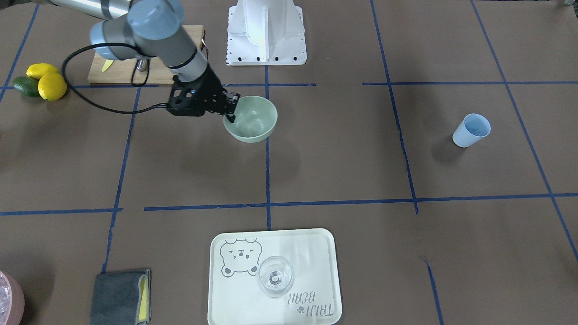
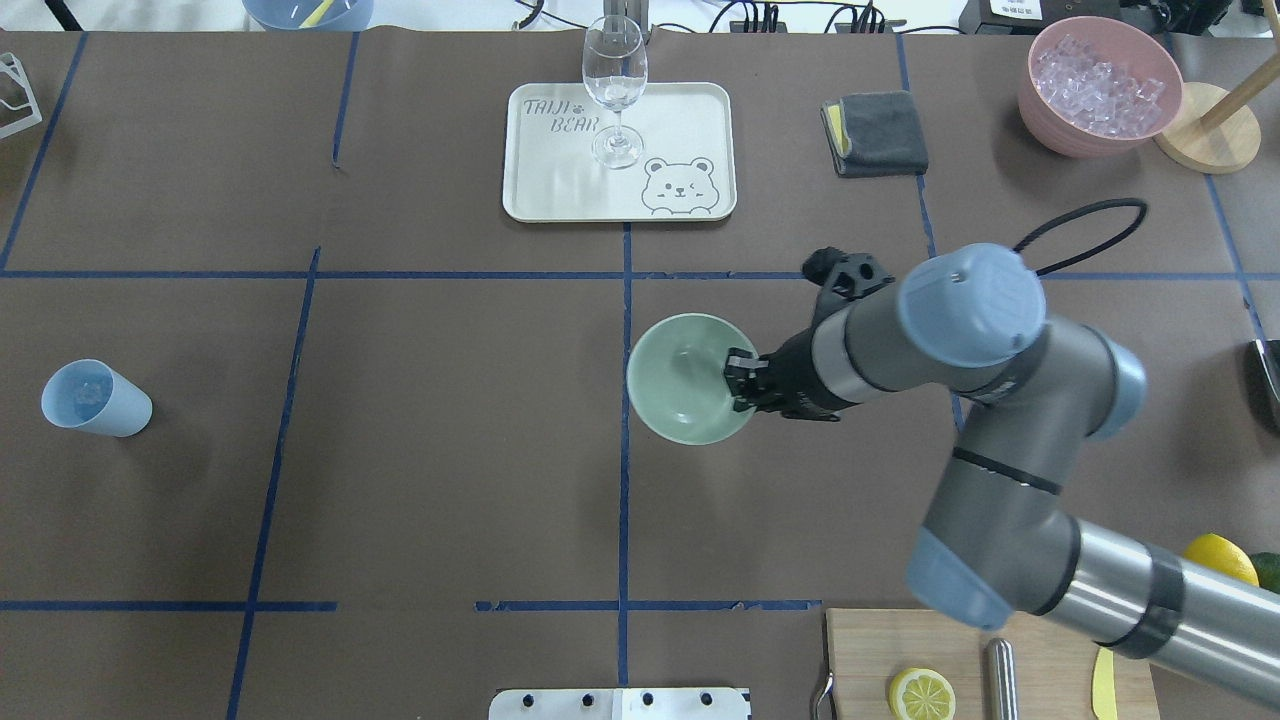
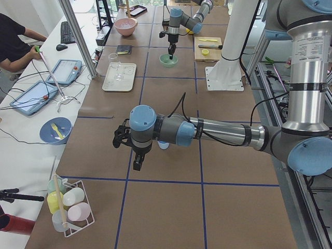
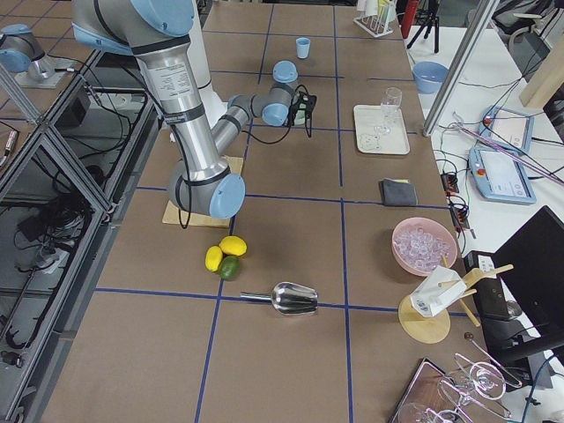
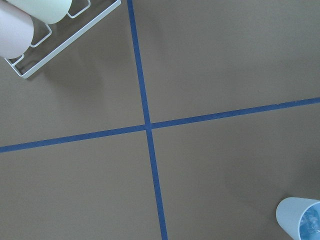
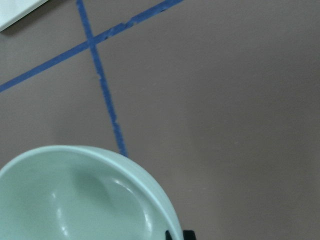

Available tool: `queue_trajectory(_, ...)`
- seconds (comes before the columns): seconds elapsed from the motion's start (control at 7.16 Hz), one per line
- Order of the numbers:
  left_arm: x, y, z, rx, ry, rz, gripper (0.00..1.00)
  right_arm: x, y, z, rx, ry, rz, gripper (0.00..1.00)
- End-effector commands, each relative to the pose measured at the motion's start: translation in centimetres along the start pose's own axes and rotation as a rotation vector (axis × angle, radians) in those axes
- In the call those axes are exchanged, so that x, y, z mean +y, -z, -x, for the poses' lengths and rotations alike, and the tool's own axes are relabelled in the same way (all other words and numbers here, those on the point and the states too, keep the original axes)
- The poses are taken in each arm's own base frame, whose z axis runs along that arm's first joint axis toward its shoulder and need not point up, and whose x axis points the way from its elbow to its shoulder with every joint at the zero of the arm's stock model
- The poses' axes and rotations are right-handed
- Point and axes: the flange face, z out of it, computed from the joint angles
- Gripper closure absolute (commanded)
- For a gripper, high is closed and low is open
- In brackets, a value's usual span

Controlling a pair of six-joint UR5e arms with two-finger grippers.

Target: Pour ice into bowl

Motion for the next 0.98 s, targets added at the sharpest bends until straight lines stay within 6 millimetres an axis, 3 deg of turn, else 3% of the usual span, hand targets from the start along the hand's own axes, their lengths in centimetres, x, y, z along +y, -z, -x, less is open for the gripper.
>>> queue_trajectory(0.0,-0.3,0.2,-0.4,0.005,-0.034,-0.028,0.0,2.3,-4.5,7.5,0.022,-0.082,-0.019,1.0)
queue_trajectory(0.42,-0.3,0.2,-0.5,0.005,-0.042,-0.033,0.0,4.2,-6.8,7.4,0.052,-0.076,-0.009,1.0)
queue_trajectory(0.84,-0.3,0.2,-0.6,0.005,-0.045,-0.034,0.0,4.2,-7.5,7.1,0.066,-0.077,-0.009,1.0)
